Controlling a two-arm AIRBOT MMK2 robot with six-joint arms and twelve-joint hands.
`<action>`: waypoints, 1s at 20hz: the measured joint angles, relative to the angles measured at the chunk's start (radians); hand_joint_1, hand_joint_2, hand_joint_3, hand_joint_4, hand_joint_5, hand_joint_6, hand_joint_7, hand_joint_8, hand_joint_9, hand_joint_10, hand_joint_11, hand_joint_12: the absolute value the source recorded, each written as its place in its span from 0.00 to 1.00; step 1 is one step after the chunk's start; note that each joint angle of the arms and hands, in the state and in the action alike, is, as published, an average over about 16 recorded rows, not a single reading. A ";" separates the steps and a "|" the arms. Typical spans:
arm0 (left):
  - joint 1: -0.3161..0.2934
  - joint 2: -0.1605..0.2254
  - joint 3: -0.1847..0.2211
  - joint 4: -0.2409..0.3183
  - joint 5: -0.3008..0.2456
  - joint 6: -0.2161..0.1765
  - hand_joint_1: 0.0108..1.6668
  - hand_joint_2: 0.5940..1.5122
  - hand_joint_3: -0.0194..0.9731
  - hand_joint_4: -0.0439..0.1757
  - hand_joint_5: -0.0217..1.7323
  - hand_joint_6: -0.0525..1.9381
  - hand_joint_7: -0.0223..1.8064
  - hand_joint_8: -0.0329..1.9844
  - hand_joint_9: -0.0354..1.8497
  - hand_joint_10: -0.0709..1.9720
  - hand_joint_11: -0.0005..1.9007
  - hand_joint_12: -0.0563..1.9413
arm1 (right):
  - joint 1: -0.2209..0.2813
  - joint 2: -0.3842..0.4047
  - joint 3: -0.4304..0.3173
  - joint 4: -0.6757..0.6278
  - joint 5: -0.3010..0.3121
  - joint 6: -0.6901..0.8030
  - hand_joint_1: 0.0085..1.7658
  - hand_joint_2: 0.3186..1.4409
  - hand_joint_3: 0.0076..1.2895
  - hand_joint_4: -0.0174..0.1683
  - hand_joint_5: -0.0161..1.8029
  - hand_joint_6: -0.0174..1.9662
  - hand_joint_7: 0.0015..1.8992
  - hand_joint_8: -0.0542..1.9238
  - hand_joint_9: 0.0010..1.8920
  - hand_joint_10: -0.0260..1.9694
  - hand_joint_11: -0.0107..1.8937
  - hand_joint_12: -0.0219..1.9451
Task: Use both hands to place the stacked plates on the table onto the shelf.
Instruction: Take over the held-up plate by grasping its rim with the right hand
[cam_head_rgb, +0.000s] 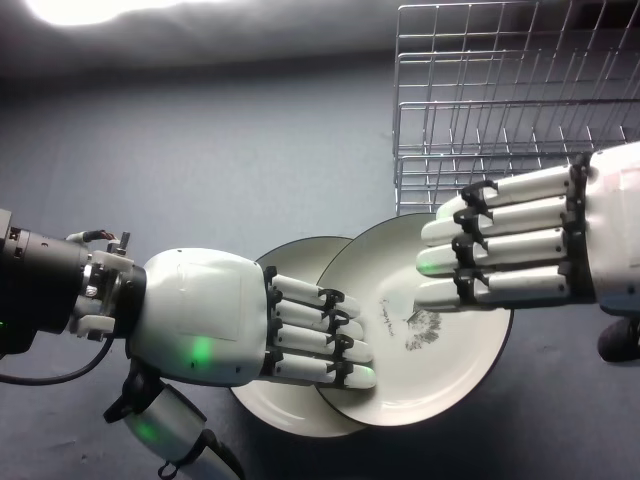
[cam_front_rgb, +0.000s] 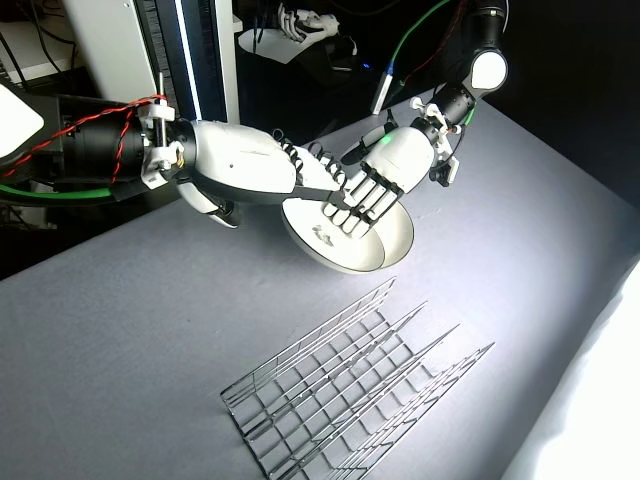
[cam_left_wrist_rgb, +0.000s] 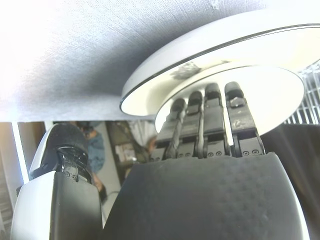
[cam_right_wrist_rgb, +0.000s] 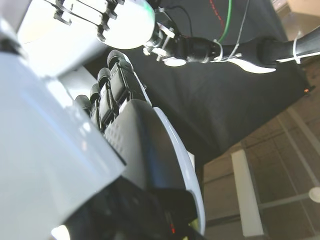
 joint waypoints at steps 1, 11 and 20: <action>-0.001 0.000 0.000 0.001 0.000 -0.001 0.00 0.59 0.04 0.16 0.01 0.01 0.02 0.01 0.05 0.04 0.02 0.04 | -0.005 -0.002 0.001 0.000 -0.003 0.000 0.65 0.55 0.01 0.11 0.02 0.02 0.01 0.03 0.01 0.02 0.02 0.22; -0.006 0.000 0.000 0.006 0.001 -0.005 0.00 0.59 0.04 0.16 0.01 0.01 0.02 0.01 0.06 0.04 0.02 0.04 | -0.031 -0.067 0.033 0.005 -0.062 0.000 0.65 0.57 0.01 0.11 0.02 0.02 0.01 0.03 0.01 0.02 0.02 0.27; -0.007 -0.001 0.003 0.006 0.000 -0.006 0.00 0.59 0.04 0.16 0.01 0.01 0.02 0.01 0.06 0.04 0.02 0.04 | -0.042 -0.168 0.094 0.011 -0.121 -0.001 0.64 0.58 0.01 0.11 0.02 0.02 0.01 0.03 0.02 0.02 0.02 0.27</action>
